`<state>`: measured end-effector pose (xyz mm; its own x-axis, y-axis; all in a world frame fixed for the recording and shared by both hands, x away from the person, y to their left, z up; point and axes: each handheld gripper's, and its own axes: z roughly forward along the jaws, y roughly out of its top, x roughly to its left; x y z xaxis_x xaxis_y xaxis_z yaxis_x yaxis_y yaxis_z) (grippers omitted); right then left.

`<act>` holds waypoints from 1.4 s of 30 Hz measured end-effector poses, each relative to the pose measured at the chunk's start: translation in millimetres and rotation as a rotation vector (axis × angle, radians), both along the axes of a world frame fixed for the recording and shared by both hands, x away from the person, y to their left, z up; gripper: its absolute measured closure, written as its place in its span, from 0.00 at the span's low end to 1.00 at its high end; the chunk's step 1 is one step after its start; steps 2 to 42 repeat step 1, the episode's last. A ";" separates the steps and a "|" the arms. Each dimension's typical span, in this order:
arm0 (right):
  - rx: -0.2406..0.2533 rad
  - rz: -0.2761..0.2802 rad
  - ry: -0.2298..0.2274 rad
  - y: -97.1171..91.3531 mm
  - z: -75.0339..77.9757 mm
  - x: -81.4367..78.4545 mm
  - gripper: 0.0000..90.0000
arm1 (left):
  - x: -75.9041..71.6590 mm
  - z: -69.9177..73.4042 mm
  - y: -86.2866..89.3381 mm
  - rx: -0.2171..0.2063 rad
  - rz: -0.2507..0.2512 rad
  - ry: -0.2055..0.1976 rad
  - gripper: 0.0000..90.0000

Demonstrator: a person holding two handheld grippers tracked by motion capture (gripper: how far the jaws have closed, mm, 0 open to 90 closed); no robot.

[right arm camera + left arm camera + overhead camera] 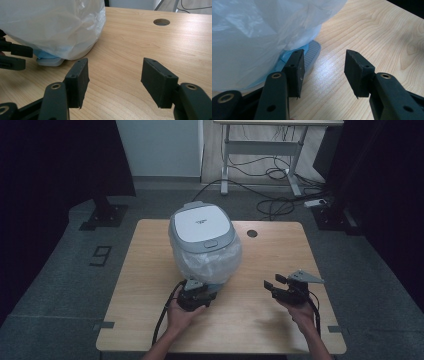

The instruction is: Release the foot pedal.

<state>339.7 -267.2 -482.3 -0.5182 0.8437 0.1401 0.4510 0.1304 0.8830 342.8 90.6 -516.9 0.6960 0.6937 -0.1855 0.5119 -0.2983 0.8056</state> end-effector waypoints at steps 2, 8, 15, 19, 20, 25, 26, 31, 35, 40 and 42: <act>-0.002 0.001 0.000 0.1 -0.2 -0.1 0.41 | 0.0 0.1 0.2 0.000 -0.001 0.001 0.57; -0.002 0.001 0.000 0.1 -0.2 -0.1 0.41 | 0.0 0.1 0.2 0.000 -0.001 0.001 0.57; -0.002 0.001 0.000 0.1 -0.2 -0.1 0.41 | 0.0 0.1 0.2 0.000 -0.001 0.001 0.57; -0.002 0.001 0.000 0.1 -0.2 -0.1 0.41 | 0.0 0.1 0.2 0.000 -0.001 0.001 0.57; -0.002 0.001 0.000 0.1 -0.2 -0.1 0.41 | 0.0 0.1 0.2 0.000 -0.001 0.001 0.57; -0.002 0.001 0.000 0.1 -0.2 -0.1 0.41 | 0.0 0.1 0.2 0.000 -0.001 0.001 0.57; -0.002 0.001 0.000 0.1 -0.2 -0.1 0.41 | 0.0 0.1 0.2 0.000 -0.001 0.001 0.57; -0.002 0.001 0.000 0.1 -0.2 -0.1 0.41 | 0.0 0.1 0.2 0.000 -0.001 0.001 0.57; -0.002 0.001 0.000 0.1 -0.2 -0.1 0.41 | 0.0 0.1 0.2 0.000 -0.001 0.001 0.57; -0.002 0.001 0.000 0.1 -0.2 -0.1 0.41 | 0.0 0.1 0.2 0.000 -0.001 0.001 0.57; -0.002 0.001 0.000 0.1 -0.2 -0.1 0.41 | 0.0 0.1 0.2 0.000 -0.001 0.001 0.57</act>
